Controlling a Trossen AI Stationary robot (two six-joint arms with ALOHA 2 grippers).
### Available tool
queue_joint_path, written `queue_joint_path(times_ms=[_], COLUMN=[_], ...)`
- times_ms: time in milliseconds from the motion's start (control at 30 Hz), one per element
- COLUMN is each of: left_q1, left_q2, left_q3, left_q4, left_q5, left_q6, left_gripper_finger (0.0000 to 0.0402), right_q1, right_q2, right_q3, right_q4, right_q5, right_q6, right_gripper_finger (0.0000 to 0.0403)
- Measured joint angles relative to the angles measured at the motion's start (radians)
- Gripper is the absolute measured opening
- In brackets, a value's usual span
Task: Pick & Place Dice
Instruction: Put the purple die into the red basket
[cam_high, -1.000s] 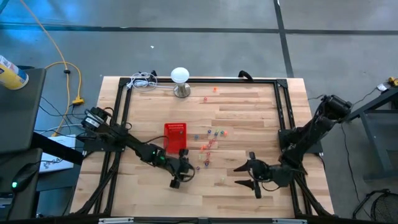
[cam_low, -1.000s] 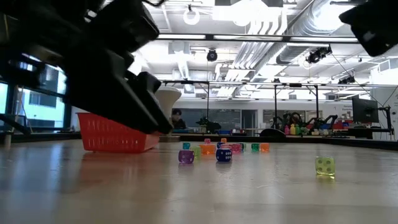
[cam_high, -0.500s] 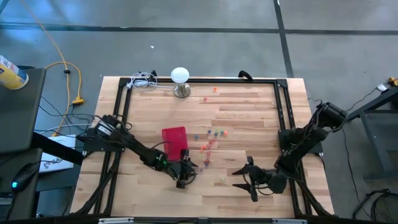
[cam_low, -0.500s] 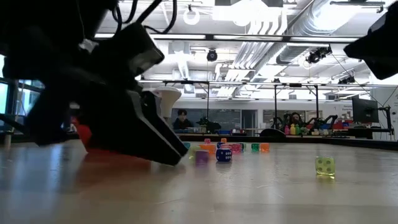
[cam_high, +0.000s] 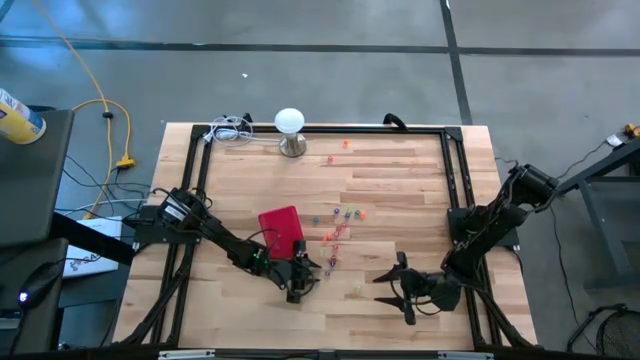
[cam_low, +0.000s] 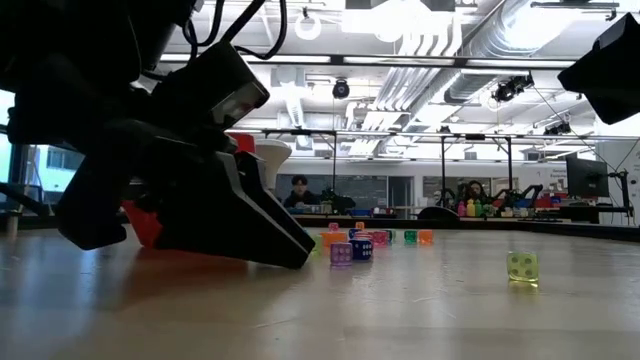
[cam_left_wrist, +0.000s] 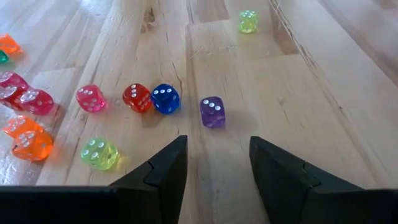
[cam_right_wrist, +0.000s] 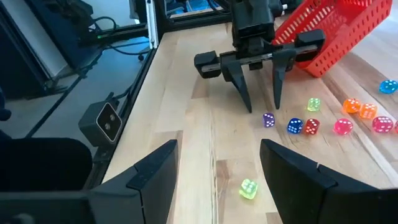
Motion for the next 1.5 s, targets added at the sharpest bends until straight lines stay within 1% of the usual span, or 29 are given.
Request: queue_joint_path(times_ms=[400,533,667,767,933,1033,1100,1200,1267,1367,1433,1500], left_q1=[0.000,0.000,-0.006,-0.031,-0.121,-0.190,-0.233,-0.278,-0.276,-0.246,-0.215,-0.176], left_q2=[-0.073,-0.090,-0.134,-0.179,-0.227,-0.232,-0.233,-0.233,-0.232,-0.232,-0.230,-0.217], left_q3=[-0.001,-0.001,0.000,-0.001,0.000,0.000,0.000,0.000,0.000,-0.001,-0.001,0.000], left_q4=[-0.048,-0.060,-0.122,-0.185,-0.186,-0.205,-0.231,-0.295,-0.324,-0.322,-0.335,-0.374], left_q5=[-0.005,-0.005,-0.004,-0.005,-0.002,0.000,0.024,0.027,0.024,0.031,0.079,0.154], left_q6=[0.018,0.062,0.047,0.008,0.004,-0.057,-0.137,-0.251,-0.298,-0.340,-0.374,-0.469], left_gripper_finger=[0.0165,0.0165,0.0165,0.0165,0.0165,0.0165,0.0165,0.0165,0.0165,0.0165,0.0165,0.0165], right_q1=[0.000,0.000,0.000,0.000,0.000,0.000,0.000,0.000,0.000,0.000,-0.002,-0.003], right_q2=[0.000,0.000,0.000,0.000,0.000,-0.001,-0.001,-0.001,-0.001,-0.001,-0.001,-0.001], right_q3=[0.000,0.000,0.000,0.000,0.000,0.000,0.000,0.000,0.000,0.000,0.000,0.000], right_q4=[0.000,0.000,0.000,-0.001,-0.001,-0.001,-0.001,-0.001,-0.001,0.000,0.007,0.021], right_q5=[0.003,0.003,0.002,0.002,-0.001,-0.003,-0.005,-0.005,-0.005,-0.003,-0.003,-0.002], right_q6=[-0.006,-0.004,-0.003,-0.002,-0.003,-0.002,0.001,0.001,0.001,0.001,0.001,-0.001], right_gripper_finger=[0.0219,0.0219,0.0219,0.0219,0.0219,0.0219,0.0219,0.0219,0.0219,0.0219,0.0219,0.0219])
